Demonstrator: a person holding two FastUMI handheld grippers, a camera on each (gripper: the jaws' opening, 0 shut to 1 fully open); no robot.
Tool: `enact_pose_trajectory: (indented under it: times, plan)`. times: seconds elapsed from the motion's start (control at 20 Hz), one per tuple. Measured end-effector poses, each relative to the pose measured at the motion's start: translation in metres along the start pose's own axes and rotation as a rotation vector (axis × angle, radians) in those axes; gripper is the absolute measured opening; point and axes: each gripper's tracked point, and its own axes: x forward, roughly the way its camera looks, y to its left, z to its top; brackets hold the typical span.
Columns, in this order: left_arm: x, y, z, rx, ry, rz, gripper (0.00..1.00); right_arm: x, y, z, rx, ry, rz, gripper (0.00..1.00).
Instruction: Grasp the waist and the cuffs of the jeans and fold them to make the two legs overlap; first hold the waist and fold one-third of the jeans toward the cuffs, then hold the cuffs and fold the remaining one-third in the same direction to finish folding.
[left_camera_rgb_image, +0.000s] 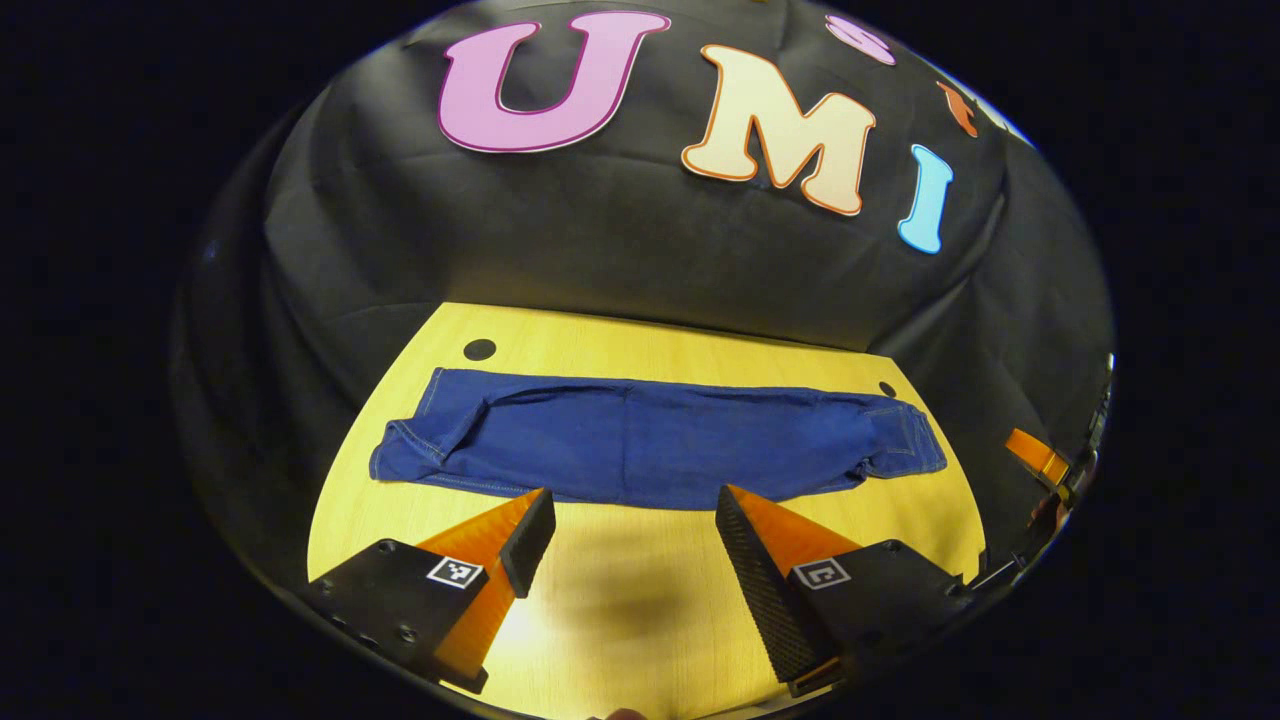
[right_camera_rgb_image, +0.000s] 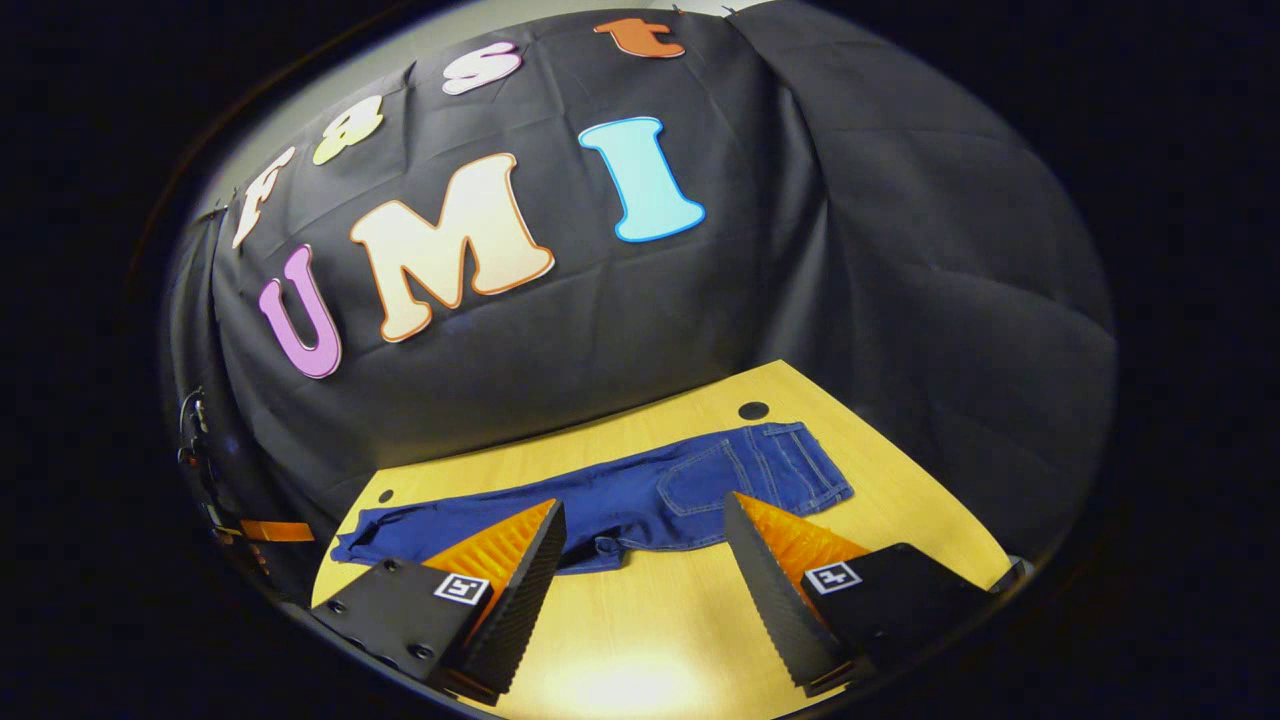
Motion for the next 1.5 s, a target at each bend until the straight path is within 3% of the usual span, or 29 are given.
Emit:
enact_pose_trajectory:
  times: [0.35, 0.85, 1.05, 1.4, 1.45, 1.5]
  plan:
    - [-0.004, 0.008, -0.006, -0.049, 0.006, 0.085, 0.96, 0.052, -0.076, -0.015, -0.003, 0.099, -0.100, 0.98]
    - [0.007, 0.006, -0.006, -0.070, 0.034, 0.195, 0.96, 0.145, -0.181, -0.040, 0.112, 0.226, -0.220, 0.98]
    - [0.017, -0.008, -0.004, -0.077, 0.044, 0.204, 0.96, 0.164, -0.206, -0.054, 0.126, 0.285, -0.235, 0.98]
    - [0.032, -0.030, 0.002, -0.053, 0.034, 0.190, 0.96, 0.176, -0.211, -0.076, 0.117, 0.350, -0.209, 0.99]
    - [0.033, -0.033, 0.002, -0.056, 0.034, 0.186, 0.96, 0.179, -0.210, -0.081, 0.109, 0.358, -0.204, 0.94]
    - [0.033, -0.034, 0.001, -0.058, 0.035, 0.188, 0.96, 0.182, -0.211, -0.086, 0.093, 0.365, -0.205, 0.99]
